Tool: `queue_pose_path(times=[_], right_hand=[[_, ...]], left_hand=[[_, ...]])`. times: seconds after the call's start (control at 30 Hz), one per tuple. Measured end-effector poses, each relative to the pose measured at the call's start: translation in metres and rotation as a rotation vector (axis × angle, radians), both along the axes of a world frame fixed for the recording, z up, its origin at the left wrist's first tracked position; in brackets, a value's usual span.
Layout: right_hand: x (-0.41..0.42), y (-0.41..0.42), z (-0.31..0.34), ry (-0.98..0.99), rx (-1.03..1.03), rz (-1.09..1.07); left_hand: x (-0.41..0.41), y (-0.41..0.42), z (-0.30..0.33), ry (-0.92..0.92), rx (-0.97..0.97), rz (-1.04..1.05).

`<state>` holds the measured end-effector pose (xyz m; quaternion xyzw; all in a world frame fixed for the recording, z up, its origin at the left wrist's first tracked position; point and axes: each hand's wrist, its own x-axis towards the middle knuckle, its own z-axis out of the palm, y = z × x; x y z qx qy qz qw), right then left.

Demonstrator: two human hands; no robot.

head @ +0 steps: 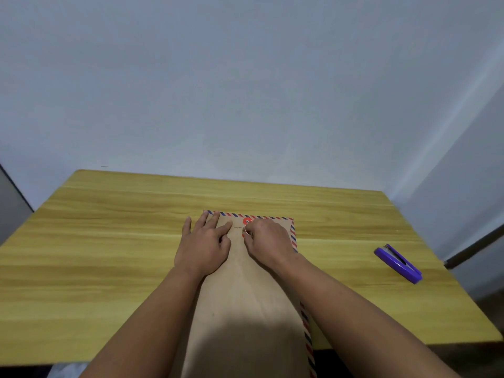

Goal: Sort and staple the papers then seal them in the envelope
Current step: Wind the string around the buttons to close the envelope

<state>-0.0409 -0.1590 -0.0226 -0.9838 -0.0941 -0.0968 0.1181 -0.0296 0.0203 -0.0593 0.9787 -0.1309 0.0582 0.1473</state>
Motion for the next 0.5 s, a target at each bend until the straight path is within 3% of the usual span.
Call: queue_pose_path(times=[0.2, 0.5], right_hand=[[-0.007, 0.002, -0.001, -0.005, -0.011, 0.016], [-0.016, 0.005, -0.003, 0.099, 0.254, -0.076]], left_hand=[[-0.001, -0.001, -0.001, -0.004, -0.024, -0.002], [-0.002, 0.0, 0.001, -0.006, -0.026, 0.0]])
